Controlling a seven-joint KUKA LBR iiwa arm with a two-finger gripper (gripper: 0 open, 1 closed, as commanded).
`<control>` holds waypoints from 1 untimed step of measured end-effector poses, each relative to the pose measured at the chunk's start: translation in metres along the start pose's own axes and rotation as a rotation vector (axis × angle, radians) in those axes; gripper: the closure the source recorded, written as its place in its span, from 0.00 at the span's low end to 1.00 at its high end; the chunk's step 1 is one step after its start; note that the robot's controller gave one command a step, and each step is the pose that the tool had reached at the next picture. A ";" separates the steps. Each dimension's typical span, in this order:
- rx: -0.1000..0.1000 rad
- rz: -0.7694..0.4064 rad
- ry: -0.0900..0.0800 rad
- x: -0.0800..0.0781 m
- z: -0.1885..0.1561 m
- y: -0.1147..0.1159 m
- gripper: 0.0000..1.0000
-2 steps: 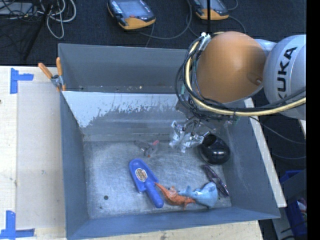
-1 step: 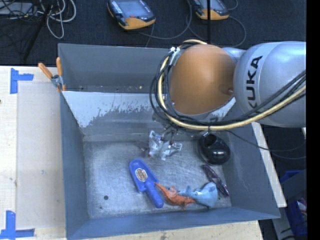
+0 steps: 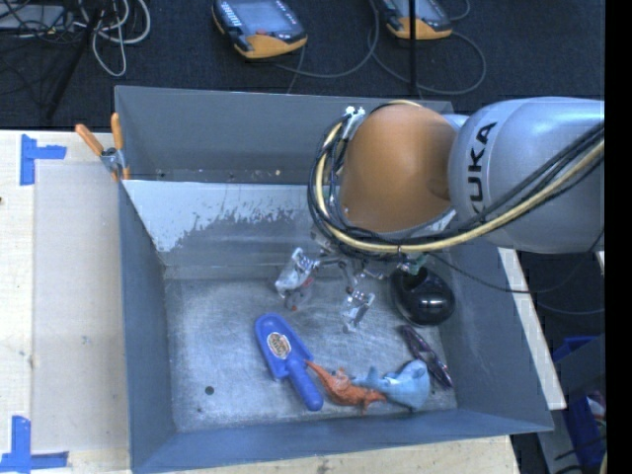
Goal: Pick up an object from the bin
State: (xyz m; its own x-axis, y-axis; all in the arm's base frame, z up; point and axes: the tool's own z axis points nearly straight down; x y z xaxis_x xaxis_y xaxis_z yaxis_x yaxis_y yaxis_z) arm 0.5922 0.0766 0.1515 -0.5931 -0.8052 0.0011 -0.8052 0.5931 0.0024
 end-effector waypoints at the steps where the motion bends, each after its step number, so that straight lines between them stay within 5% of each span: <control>1: 0.000 0.000 -0.001 -0.001 -0.001 0.000 0.00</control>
Offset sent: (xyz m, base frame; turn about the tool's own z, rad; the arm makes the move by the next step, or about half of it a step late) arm -0.0268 0.0504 -0.0815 -0.1737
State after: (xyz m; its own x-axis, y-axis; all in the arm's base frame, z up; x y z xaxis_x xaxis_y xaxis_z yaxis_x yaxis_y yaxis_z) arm 0.5925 0.0771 0.1522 -0.5932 -0.8051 -0.0003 -0.8051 0.5932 0.0021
